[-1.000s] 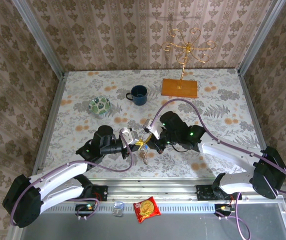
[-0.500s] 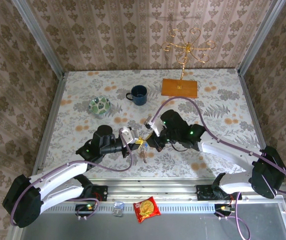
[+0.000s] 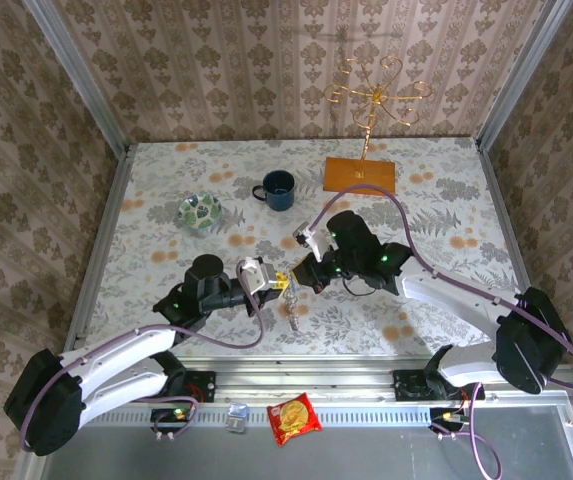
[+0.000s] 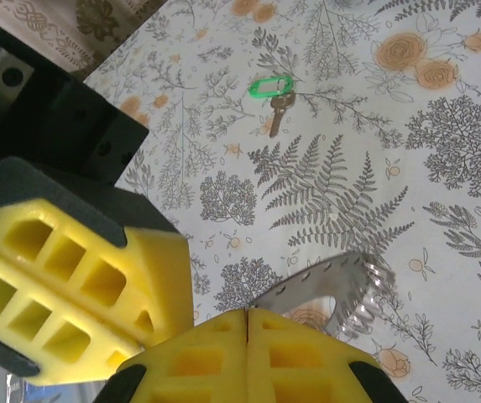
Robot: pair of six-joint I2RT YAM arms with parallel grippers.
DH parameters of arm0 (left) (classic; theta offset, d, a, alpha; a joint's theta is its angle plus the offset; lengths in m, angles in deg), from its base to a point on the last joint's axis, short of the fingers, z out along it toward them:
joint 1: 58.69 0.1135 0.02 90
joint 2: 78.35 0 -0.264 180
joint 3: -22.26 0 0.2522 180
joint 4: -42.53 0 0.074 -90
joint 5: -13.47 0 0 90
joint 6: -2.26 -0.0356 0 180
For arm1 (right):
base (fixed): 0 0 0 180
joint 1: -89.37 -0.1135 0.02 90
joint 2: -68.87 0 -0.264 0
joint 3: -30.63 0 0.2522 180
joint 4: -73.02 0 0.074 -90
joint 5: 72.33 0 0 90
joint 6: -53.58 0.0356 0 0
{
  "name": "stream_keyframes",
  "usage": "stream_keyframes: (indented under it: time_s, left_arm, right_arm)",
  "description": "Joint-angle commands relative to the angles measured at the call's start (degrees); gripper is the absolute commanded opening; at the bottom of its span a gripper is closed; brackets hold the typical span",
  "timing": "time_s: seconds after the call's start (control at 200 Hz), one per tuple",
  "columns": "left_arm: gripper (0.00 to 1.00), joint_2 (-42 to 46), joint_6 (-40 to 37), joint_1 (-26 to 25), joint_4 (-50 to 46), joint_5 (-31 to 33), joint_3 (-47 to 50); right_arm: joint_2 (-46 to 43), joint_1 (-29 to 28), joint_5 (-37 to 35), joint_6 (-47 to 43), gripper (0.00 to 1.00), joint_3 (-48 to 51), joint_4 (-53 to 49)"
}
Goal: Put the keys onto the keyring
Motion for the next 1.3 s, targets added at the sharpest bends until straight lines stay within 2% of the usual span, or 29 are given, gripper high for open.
stream_keyframes:
  time_s: [0.0,0.135,0.355,0.915,1.295]
  left_arm:
    - [0.00,1.18,2.74,-0.13,3.28,2.15,-0.20]
    - [0.00,1.05,5.33,-0.10,-0.47,2.02,-1.66]
    - [0.00,0.83,8.26,-0.09,2.35,1.66,-0.73]
    - [0.00,-0.47,8.08,-0.14,2.66,0.34,-1.31]
    - [0.00,-0.71,8.15,-0.13,2.79,-0.19,-1.22]
  right_arm:
    - [-2.38,0.14,-0.93,-3.14,0.00,2.35,0.29]
    - [-4.62,0.06,-3.12,-8.91,0.00,3.69,-0.10]
    - [-4.96,-1.19,0.05,-14.03,0.00,3.43,0.99]
    - [-3.36,-1.94,1.25,-13.57,0.00,1.17,1.80]
    - [-2.75,-2.08,-0.87,-13.65,0.00,0.48,2.68]
